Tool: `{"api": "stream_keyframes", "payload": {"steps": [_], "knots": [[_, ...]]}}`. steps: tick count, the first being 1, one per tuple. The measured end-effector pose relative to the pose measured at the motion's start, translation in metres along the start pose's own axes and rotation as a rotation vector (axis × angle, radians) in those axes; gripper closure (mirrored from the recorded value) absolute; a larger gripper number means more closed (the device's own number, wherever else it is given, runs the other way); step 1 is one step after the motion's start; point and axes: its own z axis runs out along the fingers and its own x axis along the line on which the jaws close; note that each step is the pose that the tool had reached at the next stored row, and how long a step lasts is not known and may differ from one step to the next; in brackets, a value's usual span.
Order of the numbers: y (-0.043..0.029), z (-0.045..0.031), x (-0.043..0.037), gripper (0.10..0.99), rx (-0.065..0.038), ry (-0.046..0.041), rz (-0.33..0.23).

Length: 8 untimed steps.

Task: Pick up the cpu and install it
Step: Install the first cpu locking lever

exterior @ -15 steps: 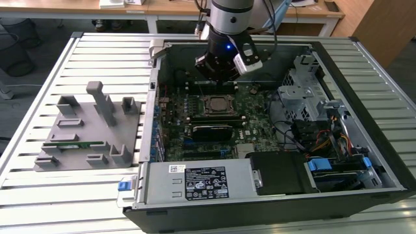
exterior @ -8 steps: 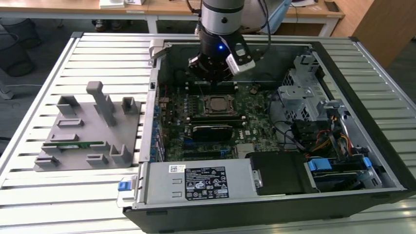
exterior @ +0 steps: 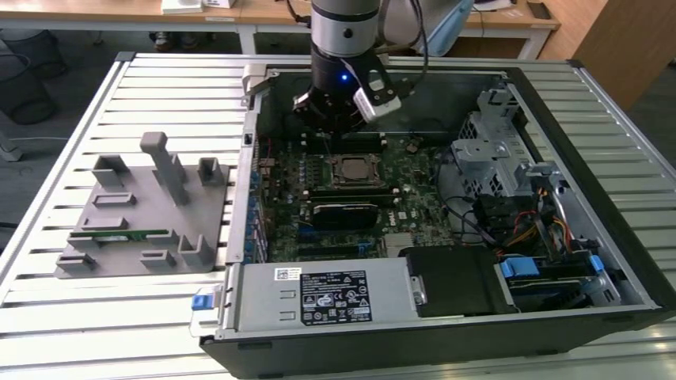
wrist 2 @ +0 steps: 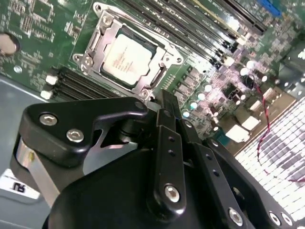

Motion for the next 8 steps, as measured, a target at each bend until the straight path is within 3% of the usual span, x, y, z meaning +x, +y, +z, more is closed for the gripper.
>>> {"api": "stream_keyframes", "payload": {"steps": [3, 8], "knots": [[0.0, 0.0008, 0.0014, 0.98, 0.0, 0.0004, -0.03], [0.0007, 0.0012, 0.0114, 0.98, 0.0, -0.001, -0.035]]}}
